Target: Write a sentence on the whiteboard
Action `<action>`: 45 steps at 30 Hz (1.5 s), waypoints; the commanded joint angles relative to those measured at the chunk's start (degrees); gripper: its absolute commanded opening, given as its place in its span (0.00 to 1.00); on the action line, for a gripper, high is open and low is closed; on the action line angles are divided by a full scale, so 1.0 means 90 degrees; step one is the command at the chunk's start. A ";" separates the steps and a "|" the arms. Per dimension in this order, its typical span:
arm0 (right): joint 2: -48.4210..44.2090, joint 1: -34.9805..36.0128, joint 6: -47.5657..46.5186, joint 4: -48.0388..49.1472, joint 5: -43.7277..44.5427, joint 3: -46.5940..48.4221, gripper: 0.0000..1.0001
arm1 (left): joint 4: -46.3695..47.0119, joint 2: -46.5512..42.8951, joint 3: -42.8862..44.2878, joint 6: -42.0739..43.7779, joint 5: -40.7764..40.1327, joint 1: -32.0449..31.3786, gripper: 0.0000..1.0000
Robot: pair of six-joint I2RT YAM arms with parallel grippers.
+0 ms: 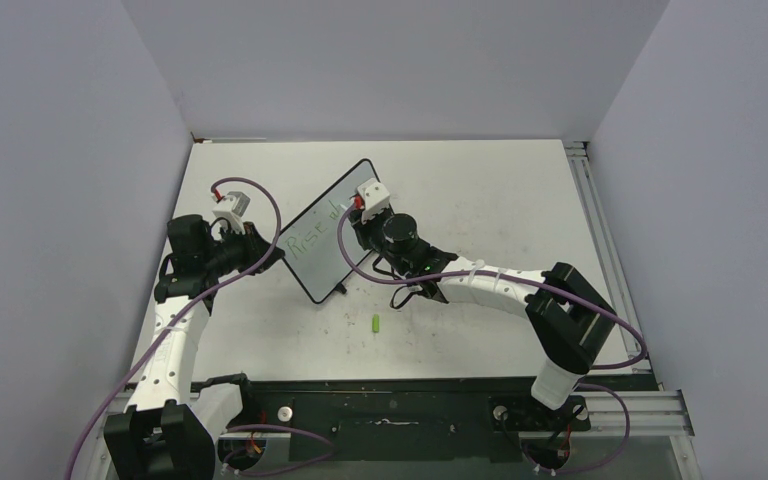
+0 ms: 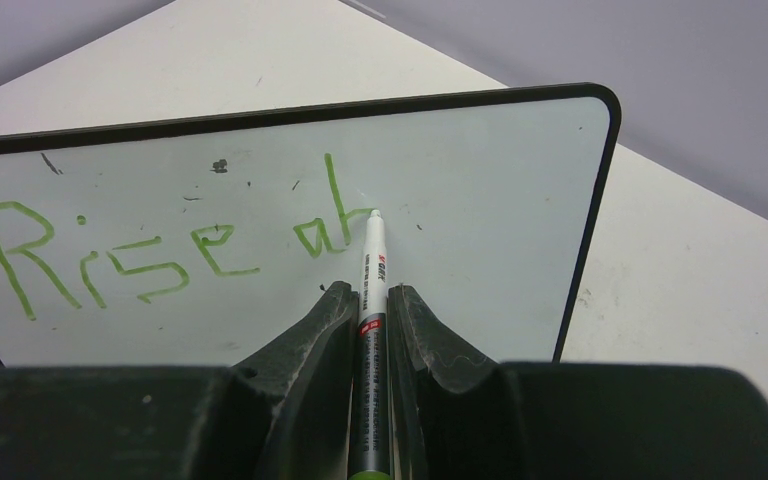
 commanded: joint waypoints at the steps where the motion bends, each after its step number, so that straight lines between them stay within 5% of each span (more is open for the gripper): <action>1: 0.0060 -0.0037 0.0149 0.0125 0.0060 0.0044 0.05 | 0.0188 -0.0100 0.0297 -0.0008 0.0119 0.0017 0.00; 45: -0.0102 0.0285 0.0087 0.0058 0.0173 -0.0161 0.05 | 0.0202 -0.0148 0.0300 -0.0017 0.0162 0.0015 0.00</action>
